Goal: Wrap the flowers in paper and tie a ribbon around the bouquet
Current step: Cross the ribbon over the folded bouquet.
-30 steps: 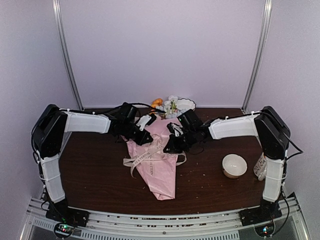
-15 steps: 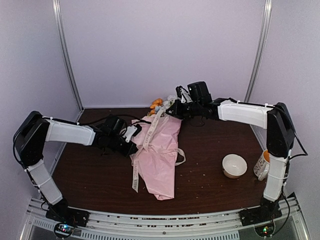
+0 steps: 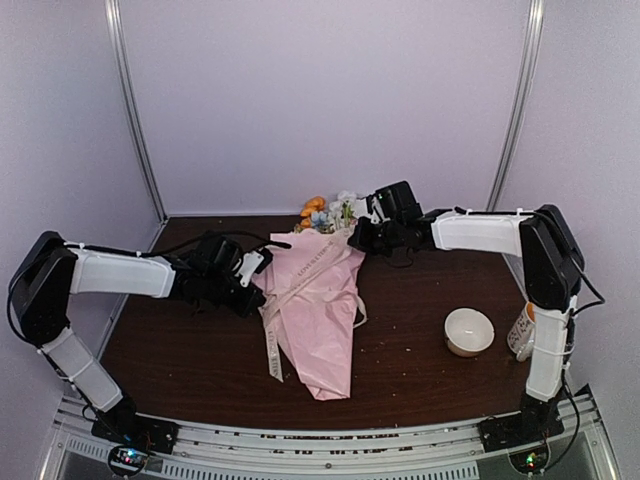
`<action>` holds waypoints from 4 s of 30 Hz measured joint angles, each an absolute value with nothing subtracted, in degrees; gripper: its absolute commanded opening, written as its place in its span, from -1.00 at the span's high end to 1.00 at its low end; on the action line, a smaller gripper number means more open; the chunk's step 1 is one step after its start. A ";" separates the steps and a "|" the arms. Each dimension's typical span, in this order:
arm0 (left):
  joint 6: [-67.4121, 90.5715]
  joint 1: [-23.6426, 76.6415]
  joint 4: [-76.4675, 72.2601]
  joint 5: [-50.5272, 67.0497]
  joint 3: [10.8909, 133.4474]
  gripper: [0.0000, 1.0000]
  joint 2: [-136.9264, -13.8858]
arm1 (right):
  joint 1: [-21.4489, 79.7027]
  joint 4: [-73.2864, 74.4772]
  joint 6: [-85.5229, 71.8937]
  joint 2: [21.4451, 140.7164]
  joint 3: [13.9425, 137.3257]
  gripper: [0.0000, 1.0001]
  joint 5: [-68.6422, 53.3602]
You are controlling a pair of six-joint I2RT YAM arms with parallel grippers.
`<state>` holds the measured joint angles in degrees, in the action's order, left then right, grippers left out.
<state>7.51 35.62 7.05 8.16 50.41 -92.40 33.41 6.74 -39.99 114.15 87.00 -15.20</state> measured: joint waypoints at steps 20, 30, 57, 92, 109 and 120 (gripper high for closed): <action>4.47 35.57 8.64 3.03 44.69 -0.27 -81.91 | 37.01 10.35 -37.34 117.80 81.28 1.00 -18.74; -12.58 44.49 7.40 5.61 55.35 -0.33 -82.61 | 37.30 10.79 -37.23 117.80 81.52 1.00 -19.31; -26.00 47.94 8.27 -2.79 68.99 1.00 -104.64 | 38.98 12.08 -31.24 117.64 79.77 1.00 -35.48; -13.76 43.53 0.30 21.43 60.77 1.00 -91.07 | 41.82 10.94 -28.97 121.58 89.06 1.00 -48.97; -3.79 40.12 -4.12 18.72 58.76 1.00 -92.92 | 43.70 22.50 -17.28 118.58 83.46 0.40 -58.89; -3.29 39.90 -4.19 15.73 58.74 1.00 -93.14 | 37.45 37.69 -7.22 116.36 84.53 0.01 -55.24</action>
<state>-3.29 39.90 -4.19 15.73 58.74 -93.14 37.45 37.69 -7.22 116.36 84.53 -55.24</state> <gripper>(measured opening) 0.012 0.467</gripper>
